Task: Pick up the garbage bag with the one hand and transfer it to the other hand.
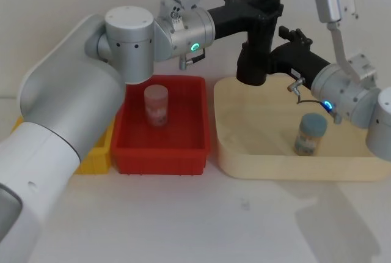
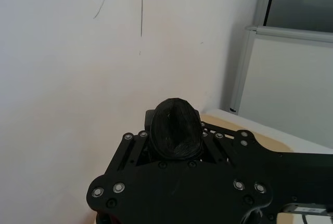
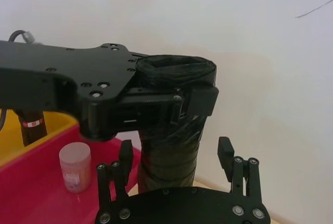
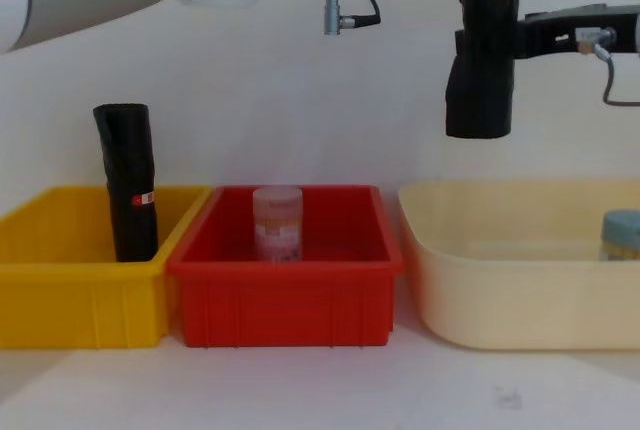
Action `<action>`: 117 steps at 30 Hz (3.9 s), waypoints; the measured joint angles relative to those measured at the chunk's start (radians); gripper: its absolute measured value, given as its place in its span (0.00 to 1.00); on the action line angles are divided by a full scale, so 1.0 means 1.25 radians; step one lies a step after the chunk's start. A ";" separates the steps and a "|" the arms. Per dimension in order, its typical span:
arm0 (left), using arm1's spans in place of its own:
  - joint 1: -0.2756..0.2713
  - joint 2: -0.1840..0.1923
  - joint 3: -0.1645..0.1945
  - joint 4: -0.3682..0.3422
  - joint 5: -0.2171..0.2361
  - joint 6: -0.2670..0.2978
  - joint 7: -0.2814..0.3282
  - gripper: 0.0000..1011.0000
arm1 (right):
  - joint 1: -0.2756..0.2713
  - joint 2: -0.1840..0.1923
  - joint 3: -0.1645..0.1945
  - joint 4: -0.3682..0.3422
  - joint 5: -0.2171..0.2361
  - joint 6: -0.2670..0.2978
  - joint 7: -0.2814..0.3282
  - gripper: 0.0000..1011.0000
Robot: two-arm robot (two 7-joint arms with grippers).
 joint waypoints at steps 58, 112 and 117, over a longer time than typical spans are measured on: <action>0.000 0.000 0.000 0.000 0.000 0.000 0.000 0.45 | 0.049 -0.052 0.013 0.082 0.006 -0.014 0.017 0.56; 0.000 0.000 0.000 0.000 0.000 0.000 0.000 0.99 | 0.139 0.029 0.055 0.100 -0.058 0.045 0.011 0.56; 0.000 0.000 0.000 0.000 0.000 0.000 0.000 0.99 | 0.113 0.049 0.064 0.052 -0.037 0.061 0.043 0.56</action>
